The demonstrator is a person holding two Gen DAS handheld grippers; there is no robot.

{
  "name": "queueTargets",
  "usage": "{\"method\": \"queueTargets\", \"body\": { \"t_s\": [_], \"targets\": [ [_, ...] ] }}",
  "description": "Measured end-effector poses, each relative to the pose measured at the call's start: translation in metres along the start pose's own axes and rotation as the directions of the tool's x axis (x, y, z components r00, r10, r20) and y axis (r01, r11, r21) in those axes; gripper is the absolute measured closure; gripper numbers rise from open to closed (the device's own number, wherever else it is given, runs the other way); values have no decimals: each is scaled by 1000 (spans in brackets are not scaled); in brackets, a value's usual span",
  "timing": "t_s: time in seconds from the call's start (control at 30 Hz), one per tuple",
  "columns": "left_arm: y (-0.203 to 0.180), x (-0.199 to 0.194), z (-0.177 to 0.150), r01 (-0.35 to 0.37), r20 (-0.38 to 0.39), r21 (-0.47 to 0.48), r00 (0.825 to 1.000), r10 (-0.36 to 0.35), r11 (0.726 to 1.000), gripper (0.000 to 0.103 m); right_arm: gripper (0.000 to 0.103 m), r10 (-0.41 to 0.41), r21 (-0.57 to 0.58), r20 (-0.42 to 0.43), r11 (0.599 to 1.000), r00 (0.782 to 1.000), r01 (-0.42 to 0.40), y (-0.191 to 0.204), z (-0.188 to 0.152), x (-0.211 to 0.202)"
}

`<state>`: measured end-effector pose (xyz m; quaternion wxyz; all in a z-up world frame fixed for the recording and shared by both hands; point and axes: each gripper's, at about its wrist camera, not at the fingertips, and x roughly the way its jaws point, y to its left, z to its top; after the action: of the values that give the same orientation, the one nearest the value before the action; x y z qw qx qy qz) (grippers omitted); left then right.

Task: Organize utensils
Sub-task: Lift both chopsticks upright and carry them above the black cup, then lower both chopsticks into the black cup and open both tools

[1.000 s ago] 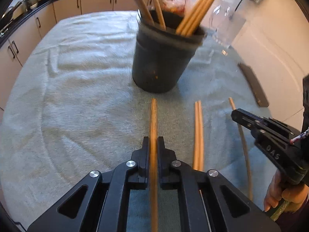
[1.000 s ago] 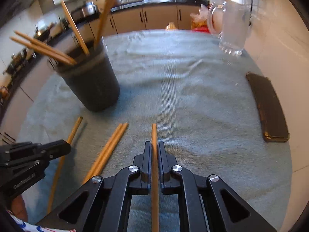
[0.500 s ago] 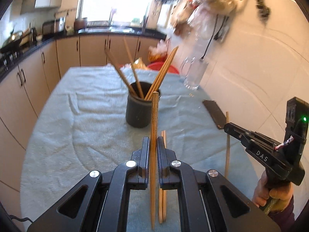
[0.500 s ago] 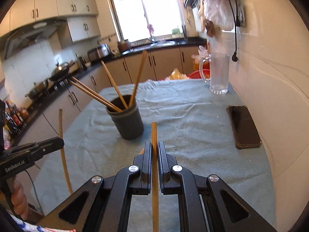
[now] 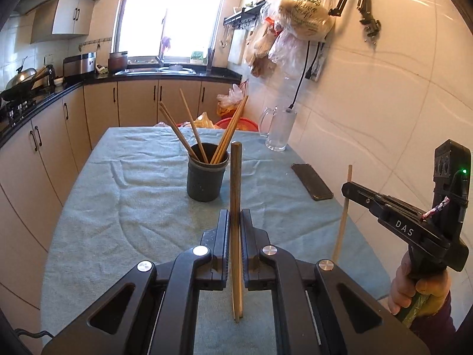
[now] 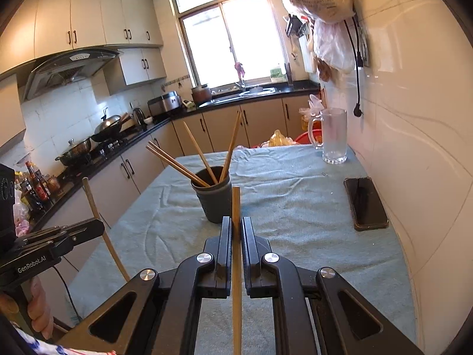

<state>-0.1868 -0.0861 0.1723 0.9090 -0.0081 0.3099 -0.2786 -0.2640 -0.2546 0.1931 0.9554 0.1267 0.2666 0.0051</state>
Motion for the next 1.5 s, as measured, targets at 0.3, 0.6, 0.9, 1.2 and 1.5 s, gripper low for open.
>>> {"method": "queueTargets", "body": {
  "t_s": [0.3, 0.6, 0.9, 1.2, 1.5],
  "targets": [
    [1, -12, 10, 5, 46, -9, 999, -4, 1000, 97, 97, -10, -12, 36, 1000, 999, 10, 2, 7, -6],
    [14, -6, 40, -6, 80, -45, 997, 10, 999, 97, 97, -11, -35, 95, 999, 995, 15, 5, 35, -1],
    [22, 4, 95, -40, 162, -65, 986, 50, 997, 97, 97, 4, -85, 159, 996, 987, 10, 21, 84, 10],
    [28, 34, 159, -71, 243, -80, 966, 89, 994, 97, 97, 67, -62, 218, 997, 974, -55, 37, 152, 48],
    [43, 107, 178, -112, 186, -91, 974, 127, 990, 97, 97, 22, 17, 169, 1000, 985, -26, 24, 161, 122]
  ]
}}
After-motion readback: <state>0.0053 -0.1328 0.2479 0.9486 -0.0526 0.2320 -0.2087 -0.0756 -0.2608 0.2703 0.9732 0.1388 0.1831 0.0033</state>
